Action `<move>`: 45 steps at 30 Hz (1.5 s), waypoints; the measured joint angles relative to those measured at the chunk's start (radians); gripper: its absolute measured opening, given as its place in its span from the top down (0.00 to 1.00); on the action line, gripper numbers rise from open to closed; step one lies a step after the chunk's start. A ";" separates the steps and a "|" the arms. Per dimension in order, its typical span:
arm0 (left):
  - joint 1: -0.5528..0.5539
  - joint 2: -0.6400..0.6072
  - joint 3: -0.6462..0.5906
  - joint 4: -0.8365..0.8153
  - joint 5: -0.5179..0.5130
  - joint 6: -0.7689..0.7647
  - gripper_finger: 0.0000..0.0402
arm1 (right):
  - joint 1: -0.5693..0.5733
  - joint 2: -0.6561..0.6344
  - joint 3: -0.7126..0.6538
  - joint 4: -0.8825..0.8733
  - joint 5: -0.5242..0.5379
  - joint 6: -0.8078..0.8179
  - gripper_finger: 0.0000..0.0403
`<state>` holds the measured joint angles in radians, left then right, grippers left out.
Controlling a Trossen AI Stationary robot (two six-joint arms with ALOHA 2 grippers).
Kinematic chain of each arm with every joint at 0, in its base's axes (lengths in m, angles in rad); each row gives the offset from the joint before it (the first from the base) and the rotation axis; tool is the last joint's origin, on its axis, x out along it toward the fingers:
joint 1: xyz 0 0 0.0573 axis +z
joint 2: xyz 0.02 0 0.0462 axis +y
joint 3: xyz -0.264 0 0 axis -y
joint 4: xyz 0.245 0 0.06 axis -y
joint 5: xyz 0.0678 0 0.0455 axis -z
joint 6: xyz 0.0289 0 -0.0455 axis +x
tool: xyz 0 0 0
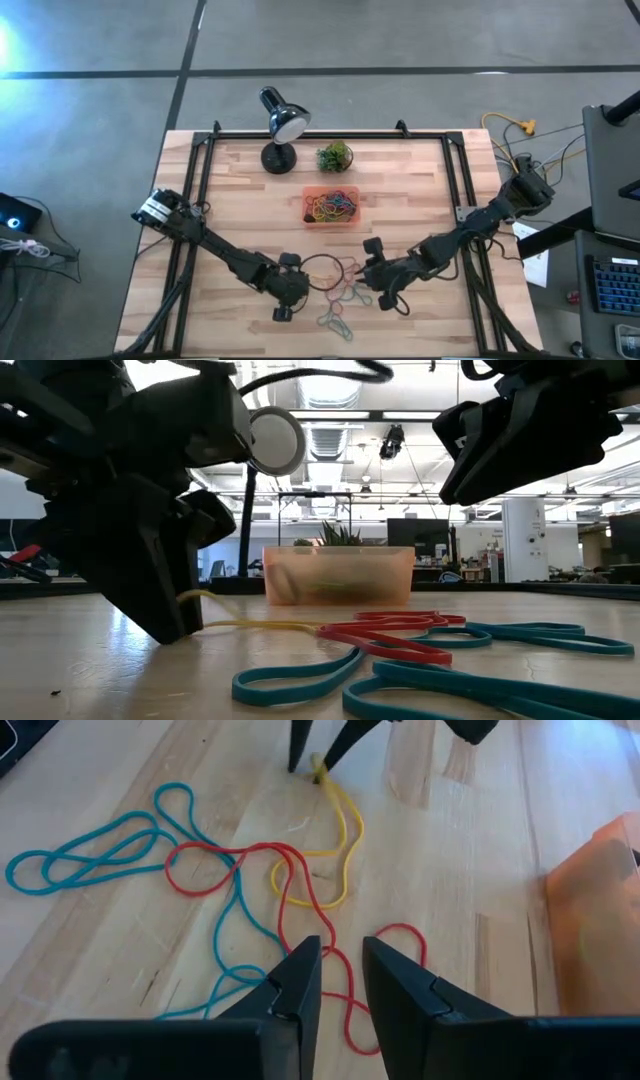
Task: Pick and place rubber bands into bin
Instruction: Put the yellow rubber band into the orange bin
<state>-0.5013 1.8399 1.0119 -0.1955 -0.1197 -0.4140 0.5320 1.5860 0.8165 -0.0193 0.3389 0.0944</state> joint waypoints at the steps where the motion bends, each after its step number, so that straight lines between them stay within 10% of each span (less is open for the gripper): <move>1: 0.005 -0.001 0.000 -0.019 0.003 -0.011 0.82 | 0.000 0.000 0.000 0.000 0.000 0.000 0.83; 10: 0.036 -0.001 0.002 -0.074 -0.004 -0.020 0.98 | 0.000 0.000 0.000 0.000 0.000 0.004 0.84; 28: 0.029 -0.038 0.125 -0.348 -0.537 0.014 1.00 | 0.000 0.000 0.000 -0.011 0.000 0.007 0.85; 45: 0.133 -0.069 0.341 -0.327 -0.807 0.493 1.00 | 0.000 0.000 0.000 -0.028 0.001 0.011 0.85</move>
<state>-0.3681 1.7706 1.3531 -0.5220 -0.9271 0.0786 0.5320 1.5856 0.8169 -0.0477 0.3401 0.1051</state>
